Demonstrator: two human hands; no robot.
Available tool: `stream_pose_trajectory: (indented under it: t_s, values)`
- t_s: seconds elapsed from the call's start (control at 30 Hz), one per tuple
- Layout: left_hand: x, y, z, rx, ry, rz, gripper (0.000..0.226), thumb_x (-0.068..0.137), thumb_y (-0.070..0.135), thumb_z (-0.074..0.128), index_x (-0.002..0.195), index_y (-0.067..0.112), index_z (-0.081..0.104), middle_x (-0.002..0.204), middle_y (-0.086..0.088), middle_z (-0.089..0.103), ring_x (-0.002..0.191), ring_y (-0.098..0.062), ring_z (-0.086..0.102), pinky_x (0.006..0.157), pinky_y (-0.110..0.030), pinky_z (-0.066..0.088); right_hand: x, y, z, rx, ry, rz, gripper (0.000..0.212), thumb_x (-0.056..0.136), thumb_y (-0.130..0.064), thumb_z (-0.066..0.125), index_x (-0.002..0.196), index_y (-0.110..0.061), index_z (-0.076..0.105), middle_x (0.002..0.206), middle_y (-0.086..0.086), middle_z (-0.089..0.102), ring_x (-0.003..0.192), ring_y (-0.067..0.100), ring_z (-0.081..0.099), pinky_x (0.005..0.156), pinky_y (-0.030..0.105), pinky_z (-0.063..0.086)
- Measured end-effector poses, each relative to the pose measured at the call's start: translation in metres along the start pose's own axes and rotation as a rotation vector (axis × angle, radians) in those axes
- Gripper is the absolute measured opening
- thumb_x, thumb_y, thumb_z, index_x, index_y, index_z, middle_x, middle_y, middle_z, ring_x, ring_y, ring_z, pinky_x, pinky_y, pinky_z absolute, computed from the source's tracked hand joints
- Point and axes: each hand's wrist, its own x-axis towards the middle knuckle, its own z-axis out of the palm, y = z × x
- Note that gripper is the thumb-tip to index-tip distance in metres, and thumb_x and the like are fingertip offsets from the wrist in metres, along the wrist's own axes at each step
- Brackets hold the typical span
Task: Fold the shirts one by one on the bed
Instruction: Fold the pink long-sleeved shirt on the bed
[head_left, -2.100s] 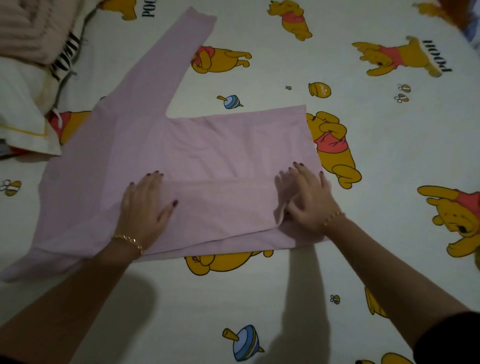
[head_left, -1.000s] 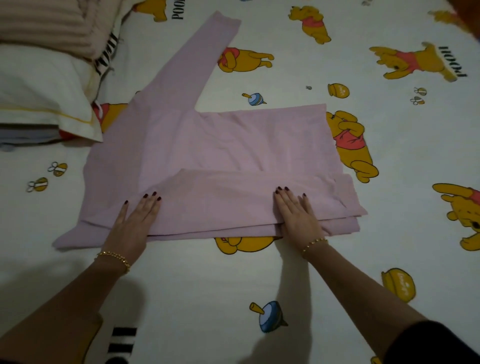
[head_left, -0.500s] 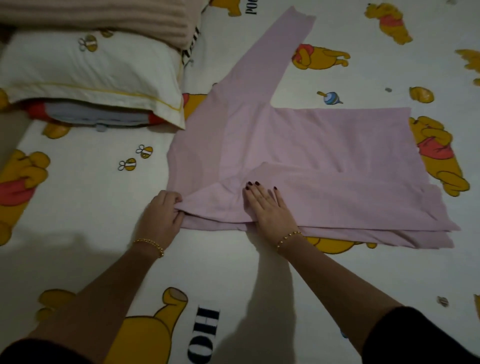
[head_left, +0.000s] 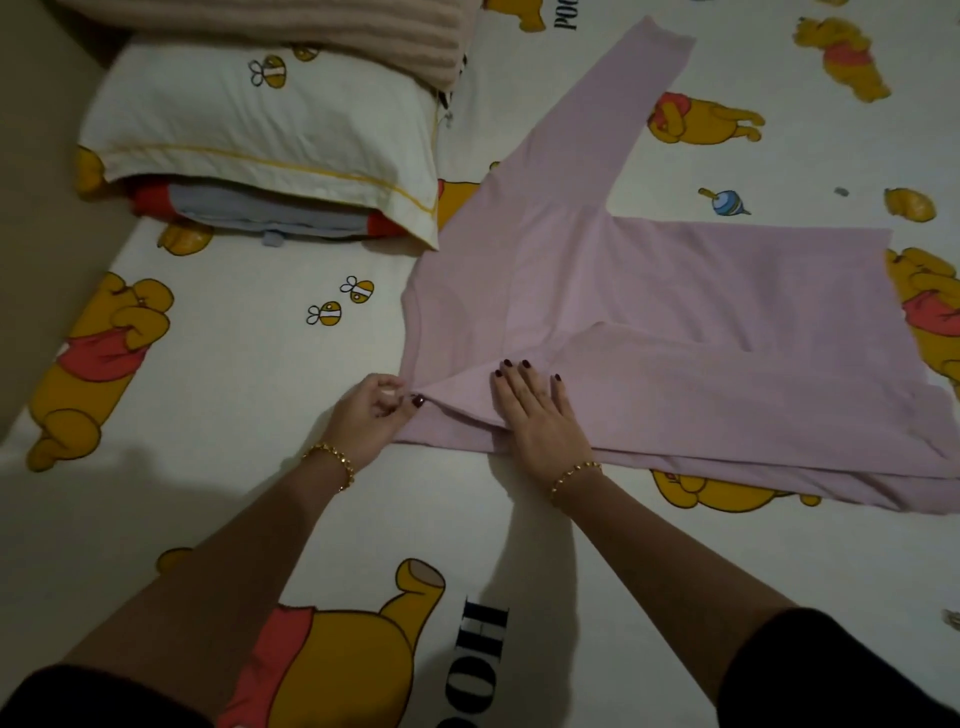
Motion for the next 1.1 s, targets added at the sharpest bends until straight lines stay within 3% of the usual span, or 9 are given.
stream_pose_trajectory:
  t_s: [0.1,0.2,0.37,0.53,0.67,0.8,0.93,1.0,1.1]
  values:
    - [0.001,-0.003,-0.005,0.107,-0.071,-0.037,0.017,0.087,0.027,0.065,0.092,0.011,0.063,0.072,0.002,0.053,0.069,-0.012,0.048,0.054,-0.012,0.032,0.002,-0.003,0.006,0.027,-0.002,0.039,0.062,0.093,-0.028,0.007,0.152,-0.013,-0.004,0.159,0.005,-0.011,0.147,0.021,-0.013,0.116,0.046,-0.009]
    - [0.0,-0.002,-0.01,0.196,-0.11,-0.009,0.021,0.085,0.025,0.068,0.076,0.009,0.06,0.061,0.002,0.048,0.06,-0.013,0.042,0.05,-0.015,0.029,0.0,-0.005,0.009,0.068,0.03,0.065,0.06,0.098,-0.01,0.024,0.152,-0.014,-0.003,0.16,0.005,-0.01,0.147,0.02,-0.012,0.116,0.044,-0.01]
    - [0.005,-0.002,-0.023,0.283,0.243,0.102,0.007,0.087,0.01,0.064,0.091,0.008,0.069,0.085,-0.006,0.067,0.076,-0.018,0.057,0.068,-0.023,0.043,0.003,-0.011,0.004,0.106,0.121,0.051,0.064,0.096,-0.005,0.026,0.152,-0.016,-0.003,0.16,0.003,-0.006,0.147,0.017,-0.009,0.118,0.043,-0.009]
    - [0.006,-0.011,-0.014,0.427,0.211,0.192,0.021,0.086,0.007,0.061,0.106,0.011,0.066,0.103,-0.008,0.065,0.086,-0.02,0.057,0.075,-0.028,0.042,0.0,-0.009,0.02,0.028,0.061,0.064,0.062,0.096,-0.028,0.019,0.152,-0.012,-0.003,0.16,0.006,-0.004,0.147,0.019,-0.006,0.116,0.046,-0.008]
    - [-0.007,-0.008,-0.003,0.663,0.303,0.446,0.04,0.082,0.009,0.054,0.122,0.01,0.056,0.122,-0.009,0.059,0.113,-0.028,0.054,0.097,-0.046,0.038,-0.018,0.009,0.026,0.026,0.136,0.027,0.07,0.094,-0.044,0.024,0.153,-0.014,0.001,0.159,0.002,-0.002,0.148,0.018,-0.002,0.118,0.044,-0.009]
    - [-0.021,-0.003,0.016,0.893,0.071,0.657,0.064,0.074,0.026,0.052,0.136,0.009,0.044,0.14,-0.009,0.048,0.131,-0.024,0.043,0.112,-0.05,0.027,-0.049,0.049,0.03,0.005,0.171,0.016,0.076,0.091,-0.047,0.031,0.153,-0.015,0.002,0.159,0.0,-0.001,0.147,0.015,-0.003,0.117,0.04,-0.012]
    - [-0.026,0.006,0.051,1.224,-0.103,0.693,0.087,0.07,0.038,0.05,0.146,0.008,0.019,0.152,-0.011,0.03,0.14,-0.026,0.03,0.112,-0.052,0.026,-0.086,0.107,0.032,-0.038,0.178,0.078,0.078,0.087,-0.042,0.035,0.153,-0.015,0.002,0.158,0.002,0.004,0.147,0.018,0.004,0.118,0.042,-0.007]
    - [-0.027,0.012,0.071,1.249,-0.112,0.685,0.091,0.071,0.031,0.052,0.148,0.008,0.009,0.155,-0.013,0.022,0.141,-0.028,0.027,0.112,-0.051,0.026,-0.103,0.138,0.033,-0.05,0.194,0.108,0.077,0.085,-0.034,0.041,0.152,-0.015,0.01,0.157,0.003,0.012,0.145,0.021,0.015,0.118,0.042,-0.003]
    - [-0.027,0.024,0.101,1.243,-0.083,0.643,0.089,0.081,0.013,0.047,0.149,0.009,-0.011,0.159,-0.009,-0.004,0.146,-0.024,0.004,0.118,-0.046,0.009,-0.13,0.189,0.036,-0.113,0.185,0.201,0.076,0.082,-0.016,0.046,0.151,-0.013,0.015,0.155,0.009,0.025,0.143,0.023,0.02,0.116,0.041,-0.003]
